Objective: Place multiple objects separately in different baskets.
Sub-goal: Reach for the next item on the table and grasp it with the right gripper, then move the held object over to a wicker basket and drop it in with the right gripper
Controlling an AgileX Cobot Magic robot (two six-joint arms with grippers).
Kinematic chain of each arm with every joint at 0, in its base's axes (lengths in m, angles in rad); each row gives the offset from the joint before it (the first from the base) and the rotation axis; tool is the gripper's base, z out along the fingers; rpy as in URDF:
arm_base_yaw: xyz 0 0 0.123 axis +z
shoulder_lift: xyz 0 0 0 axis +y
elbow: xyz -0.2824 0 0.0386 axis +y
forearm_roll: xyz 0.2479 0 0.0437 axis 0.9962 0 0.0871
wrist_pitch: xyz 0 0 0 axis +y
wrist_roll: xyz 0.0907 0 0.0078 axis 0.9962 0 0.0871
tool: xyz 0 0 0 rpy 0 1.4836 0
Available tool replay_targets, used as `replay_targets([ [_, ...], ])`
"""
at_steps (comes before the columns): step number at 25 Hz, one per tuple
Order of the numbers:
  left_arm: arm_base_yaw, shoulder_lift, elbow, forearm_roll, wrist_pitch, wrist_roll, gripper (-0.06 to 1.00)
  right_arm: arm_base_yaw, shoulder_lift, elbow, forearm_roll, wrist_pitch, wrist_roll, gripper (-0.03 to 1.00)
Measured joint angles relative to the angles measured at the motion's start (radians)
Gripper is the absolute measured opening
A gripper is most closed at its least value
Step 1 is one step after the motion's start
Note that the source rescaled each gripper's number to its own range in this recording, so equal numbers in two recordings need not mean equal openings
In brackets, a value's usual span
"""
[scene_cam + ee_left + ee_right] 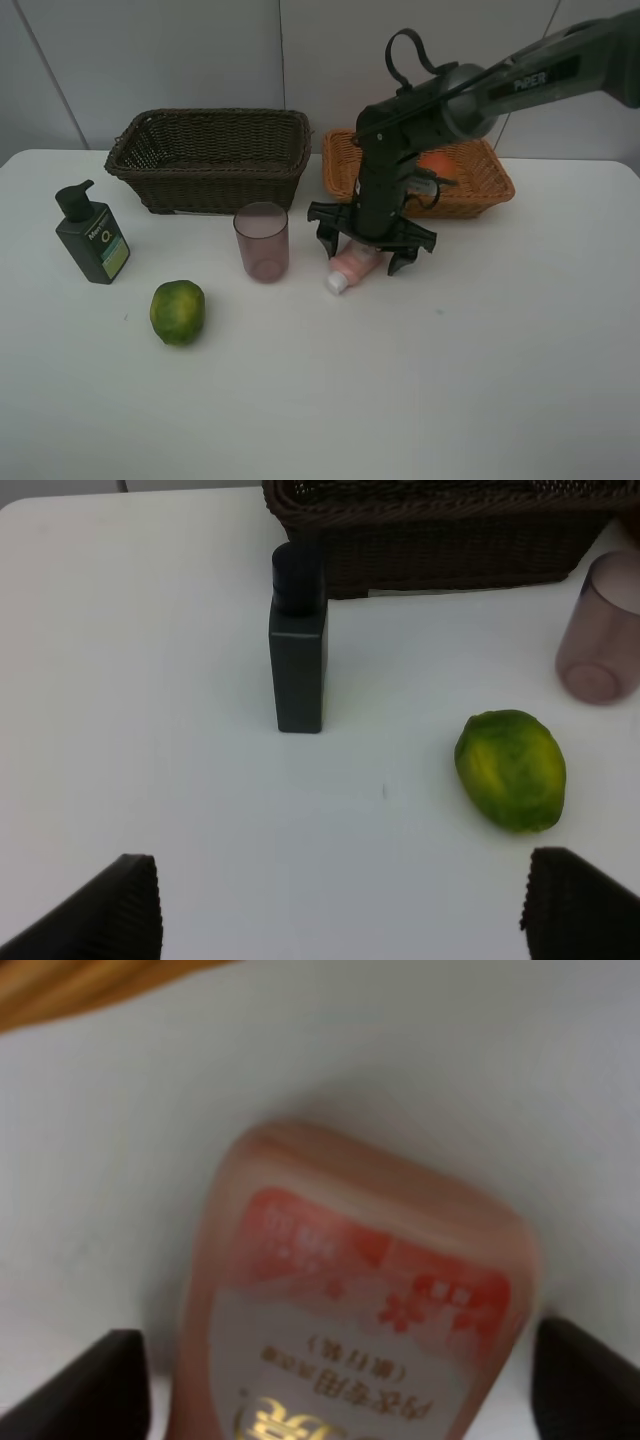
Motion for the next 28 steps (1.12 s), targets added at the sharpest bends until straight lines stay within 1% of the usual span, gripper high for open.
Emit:
replay_targets([
  [2,0.000,0.000,0.000,0.000,0.000,0.000,0.94,0.000,0.000,0.000,0.000,0.000,0.000,0.28],
  [3,0.000,0.000,0.000,0.000,0.000,0.000,0.94,0.000,0.000,0.000,0.000,0.001,0.000,0.12],
  [4,0.000,0.000,0.000,0.000,0.000,0.000,0.94,0.000,0.001,0.000,0.001,0.001,0.000,0.01],
  [15,0.000,0.000,0.000,0.000,0.000,0.000,0.94,0.000,0.001,0.000,-0.034,0.002,0.000,0.01],
  [23,0.000,0.000,0.000,0.000,0.000,0.000,0.94,0.000,0.001,0.000,-0.040,0.014,-0.005,0.01],
  [25,0.000,0.000,0.000,0.000,0.000,0.000,0.94,0.000,-0.001,0.000,-0.041,0.027,-0.043,0.01],
  [28,0.000,0.000,0.000,0.000,0.000,0.000,0.94,0.003,-0.006,0.000,-0.041,0.067,-0.153,0.01],
])
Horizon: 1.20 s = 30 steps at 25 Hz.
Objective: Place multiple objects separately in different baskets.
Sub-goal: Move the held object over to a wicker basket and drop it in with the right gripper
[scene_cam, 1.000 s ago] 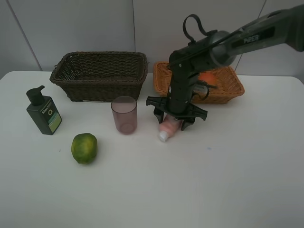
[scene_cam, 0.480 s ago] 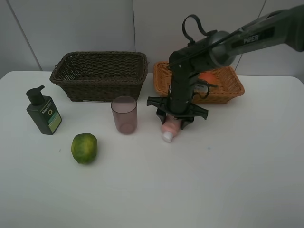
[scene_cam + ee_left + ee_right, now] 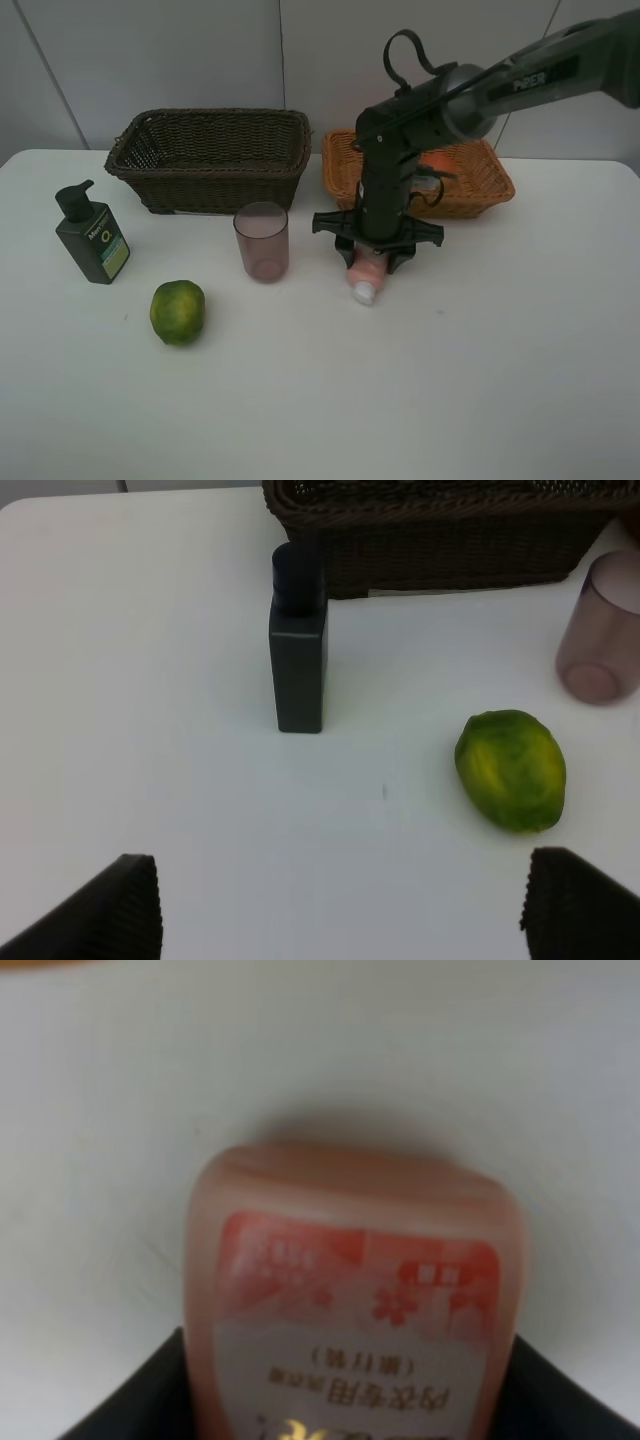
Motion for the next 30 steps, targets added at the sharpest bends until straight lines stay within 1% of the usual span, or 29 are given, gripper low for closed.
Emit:
replay_targets([
  [4,0.000,0.000,0.000,0.000,0.000,0.000,0.94,0.008,-0.038,0.000,0.004,0.069,-0.189,0.01],
  [9,0.000,0.000,0.000,0.000,0.000,0.000,0.94,0.008,-0.115,0.000,0.005,0.206,-0.446,0.01],
  [13,0.000,0.000,0.000,0.000,0.000,0.000,0.94,0.021,-0.178,-0.017,0.005,0.300,-0.587,0.01],
  [16,0.000,0.000,0.000,0.000,0.000,0.000,0.94,0.041,-0.194,-0.087,0.005,0.345,-0.637,0.01],
  [20,0.000,0.000,0.000,0.000,0.000,0.000,0.94,0.077,-0.192,-0.211,0.008,0.349,-0.685,0.01],
  [26,0.000,0.000,0.000,0.000,0.000,0.000,0.94,0.114,-0.141,-0.417,0.002,0.354,-0.701,0.01],
  [28,0.000,0.000,0.000,0.000,0.000,0.000,0.94,0.123,-0.116,-0.483,0.000,0.341,-0.701,0.01],
  [30,0.000,0.000,0.000,0.000,0.000,0.000,0.94,0.125,-0.095,-0.526,0.001,0.295,-0.701,0.01],
])
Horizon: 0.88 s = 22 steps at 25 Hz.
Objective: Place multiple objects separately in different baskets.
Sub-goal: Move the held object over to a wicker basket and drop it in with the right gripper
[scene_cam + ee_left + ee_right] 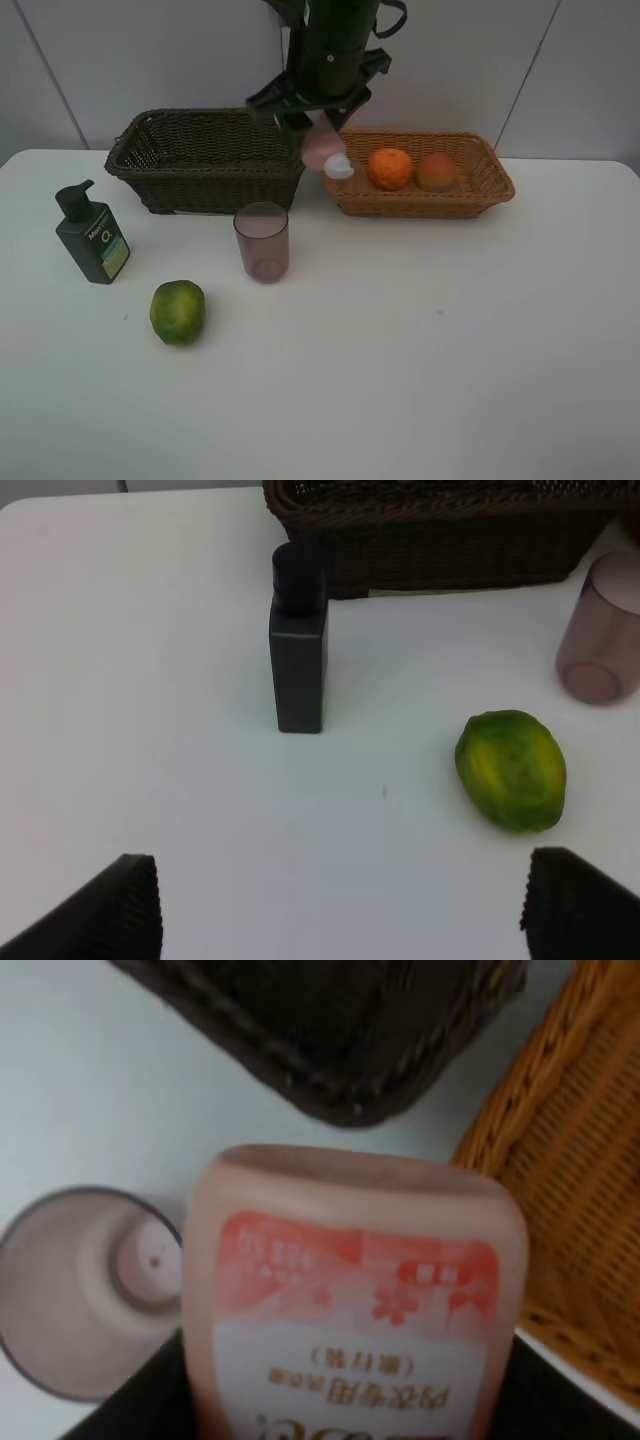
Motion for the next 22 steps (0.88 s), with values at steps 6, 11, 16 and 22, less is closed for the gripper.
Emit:
replay_targets([
  [6,0.000,0.000,0.000,0.000,0.000,0.000,0.94,0.003,0.020,-0.022,-0.001,-0.297,-0.002,0.01],
  [11,0.000,0.000,0.000,0.000,0.000,0.000,0.94,0.003,0.064,-0.022,-0.001,-0.520,-0.002,0.01],
  [16,0.000,0.000,0.000,0.000,0.000,0.000,0.94,-0.009,0.147,-0.022,0.000,-0.723,-0.002,0.01],
  [22,0.000,0.000,0.000,0.000,0.000,0.000,0.94,-0.026,0.229,-0.022,0.000,-0.919,-0.002,0.00],
])
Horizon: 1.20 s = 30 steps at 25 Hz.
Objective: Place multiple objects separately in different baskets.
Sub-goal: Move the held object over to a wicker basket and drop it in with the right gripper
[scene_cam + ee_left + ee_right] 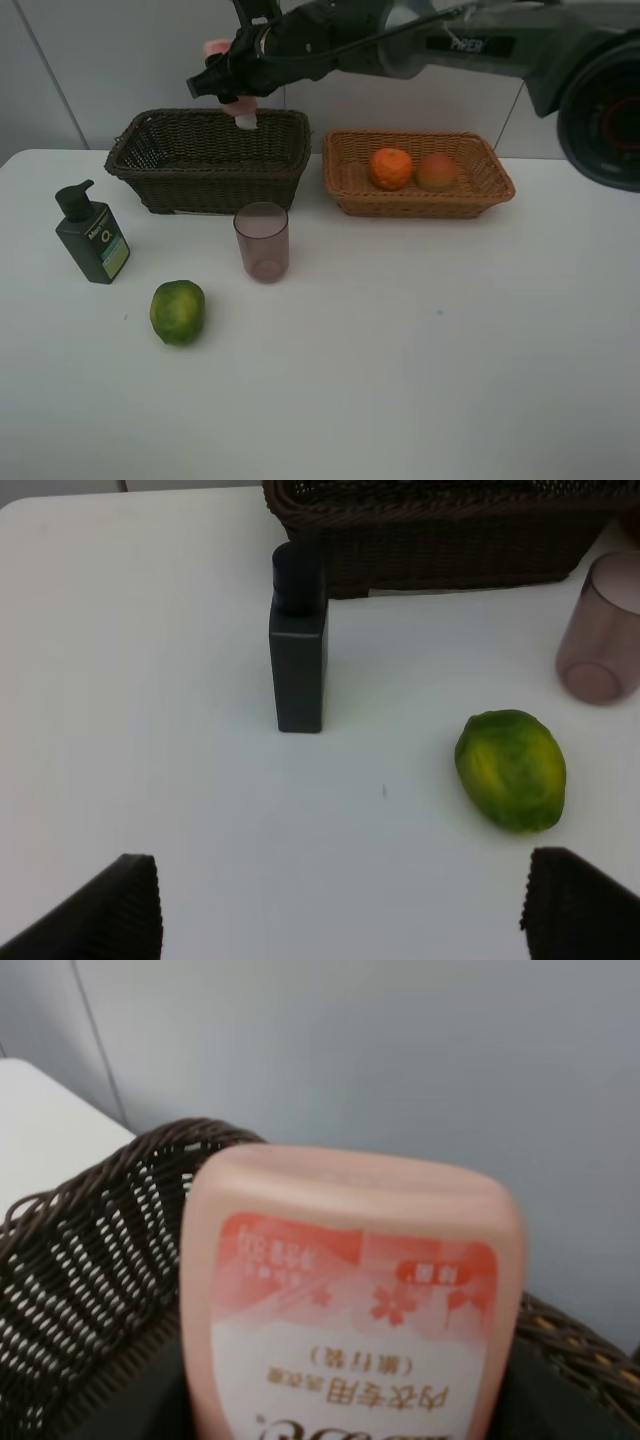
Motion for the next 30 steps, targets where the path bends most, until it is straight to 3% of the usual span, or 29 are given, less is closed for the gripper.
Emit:
replay_targets([
  [5,0.000,0.000,0.000,0.000,0.000,0.000,0.94,-0.004,0.067,0.000,0.018,-0.084,0.000,0.00],
  [20,0.000,0.000,0.000,0.000,0.000,0.000,0.94,-0.032,0.150,0.000,0.044,-0.120,0.000,0.01],
  [22,0.000,0.000,0.000,0.000,0.000,0.000,0.94,-0.032,0.150,0.000,0.050,-0.121,0.000,0.12],
  [27,0.000,0.000,0.000,0.000,0.000,0.000,0.94,-0.032,0.139,0.000,0.050,-0.106,0.000,0.54],
  [30,0.000,0.000,0.000,0.000,0.000,0.000,0.94,-0.032,0.112,0.000,0.050,-0.047,0.000,0.61],
])
